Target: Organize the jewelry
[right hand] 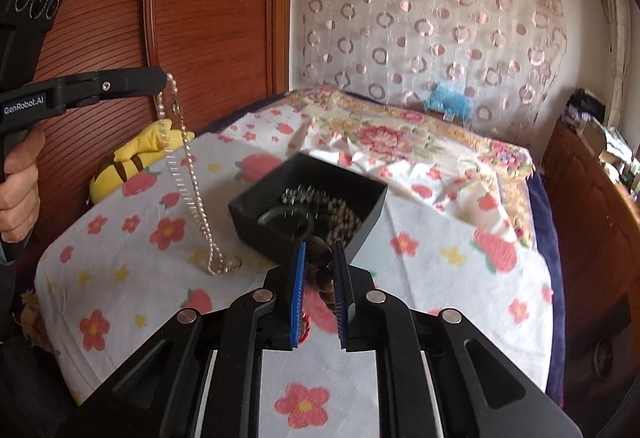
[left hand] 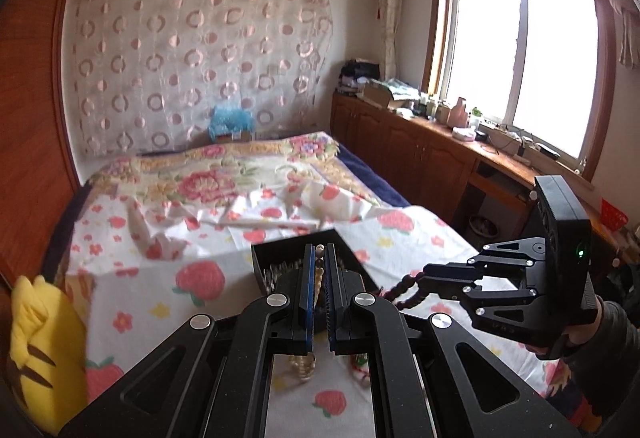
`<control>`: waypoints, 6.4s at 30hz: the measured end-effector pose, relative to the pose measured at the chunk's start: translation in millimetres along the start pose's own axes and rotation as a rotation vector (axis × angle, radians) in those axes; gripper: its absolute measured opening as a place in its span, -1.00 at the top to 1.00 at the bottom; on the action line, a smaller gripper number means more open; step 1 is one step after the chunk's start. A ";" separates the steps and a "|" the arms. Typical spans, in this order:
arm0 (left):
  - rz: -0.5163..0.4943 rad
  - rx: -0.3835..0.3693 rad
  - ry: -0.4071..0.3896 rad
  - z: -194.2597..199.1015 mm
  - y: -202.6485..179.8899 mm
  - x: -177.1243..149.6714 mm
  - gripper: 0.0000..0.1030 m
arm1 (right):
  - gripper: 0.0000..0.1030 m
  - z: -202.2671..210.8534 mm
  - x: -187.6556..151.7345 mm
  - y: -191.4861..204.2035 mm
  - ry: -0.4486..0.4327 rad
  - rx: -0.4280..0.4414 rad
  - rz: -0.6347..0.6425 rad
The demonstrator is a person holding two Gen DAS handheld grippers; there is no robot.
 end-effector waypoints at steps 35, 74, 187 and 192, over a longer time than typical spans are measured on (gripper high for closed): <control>0.008 0.048 0.025 -65.6 28.6 29.6 0.93 | 0.71 -25.2 73.2 -0.3 -0.079 0.016 0.070; 0.013 -0.034 0.007 -45.2 5.2 42.0 0.93 | 0.71 -48.0 37.7 -10.1 -0.018 0.019 0.012; -0.001 -0.057 0.378 -123.0 -20.8 -153.5 0.64 | 0.94 -6.9 7.8 13.4 -0.009 0.174 -0.060; 0.006 -0.061 0.378 -122.8 -21.0 -152.7 0.64 | 0.94 -5.4 10.8 16.4 -0.011 0.192 -0.061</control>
Point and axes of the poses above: each gripper's, at about its wrist camera, not at the fingertips, and z roughly against the way its jaws point, y to its left, x to its top, the point moved 10 cm from there along -z, roughly the way its jaws point, and after that the axes turned 11 degrees about -z, right-handed, at the moved point
